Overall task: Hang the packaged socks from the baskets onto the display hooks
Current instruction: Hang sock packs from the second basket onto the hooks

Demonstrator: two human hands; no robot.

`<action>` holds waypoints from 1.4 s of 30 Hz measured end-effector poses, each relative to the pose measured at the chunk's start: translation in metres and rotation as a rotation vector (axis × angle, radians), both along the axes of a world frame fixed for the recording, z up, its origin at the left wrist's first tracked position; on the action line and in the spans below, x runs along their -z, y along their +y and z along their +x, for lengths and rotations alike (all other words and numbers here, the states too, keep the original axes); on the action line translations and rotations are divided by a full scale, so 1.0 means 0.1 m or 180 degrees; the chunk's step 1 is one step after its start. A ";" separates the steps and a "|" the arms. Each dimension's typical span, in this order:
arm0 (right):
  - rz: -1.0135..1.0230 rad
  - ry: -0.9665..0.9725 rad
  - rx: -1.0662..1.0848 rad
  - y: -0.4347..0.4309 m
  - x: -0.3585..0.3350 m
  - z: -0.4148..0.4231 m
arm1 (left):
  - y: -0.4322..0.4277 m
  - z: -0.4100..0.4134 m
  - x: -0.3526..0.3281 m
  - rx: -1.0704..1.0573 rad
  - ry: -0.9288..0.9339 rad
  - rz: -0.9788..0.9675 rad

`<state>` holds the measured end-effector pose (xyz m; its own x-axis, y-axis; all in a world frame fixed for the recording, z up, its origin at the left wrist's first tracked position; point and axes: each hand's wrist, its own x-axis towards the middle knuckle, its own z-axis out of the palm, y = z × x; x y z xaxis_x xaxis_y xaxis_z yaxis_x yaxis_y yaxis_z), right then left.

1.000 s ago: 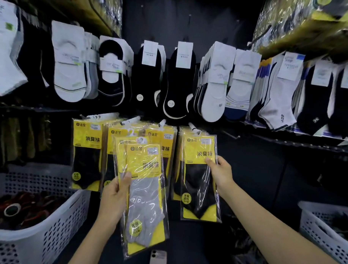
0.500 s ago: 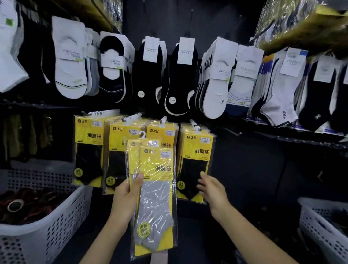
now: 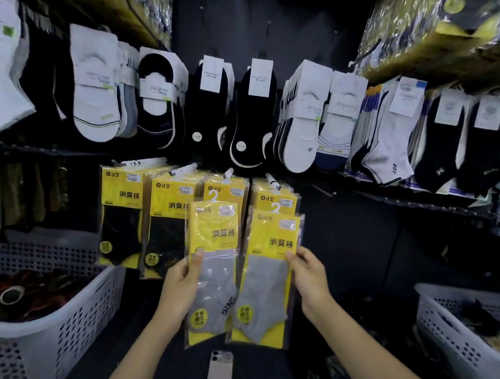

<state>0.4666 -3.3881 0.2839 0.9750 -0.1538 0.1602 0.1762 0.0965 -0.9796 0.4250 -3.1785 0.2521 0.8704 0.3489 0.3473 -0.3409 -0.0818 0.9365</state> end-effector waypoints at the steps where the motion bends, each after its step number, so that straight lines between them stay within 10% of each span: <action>1: 0.0082 -0.0027 0.0110 -0.05 -0.06 0.04 | 0.04 -0.01 -0.01 -0.0099 -0.0037 0.0090; 26: -0.0013 0.0822 0.0830 -0.11 -0.03 0.62 | 0.01 0.05 0.01 -0.0011 -0.0060 0.0090; 35: -0.0385 0.0404 -0.0878 0.29 0.13 -0.04 | -0.33 0.08 0.03 0.0400 0.0092 -0.0198; 42: 0.0047 -0.0150 0.0001 0.18 0.08 -0.04 | -0.56 0.05 0.09 0.0991 0.0186 -0.0062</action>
<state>0.4627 -3.3697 0.2763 0.9664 -0.1568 0.2037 0.2222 0.1106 -0.9687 0.4300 -3.2343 0.2434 0.9547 0.0686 0.2895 -0.2924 0.0361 0.9556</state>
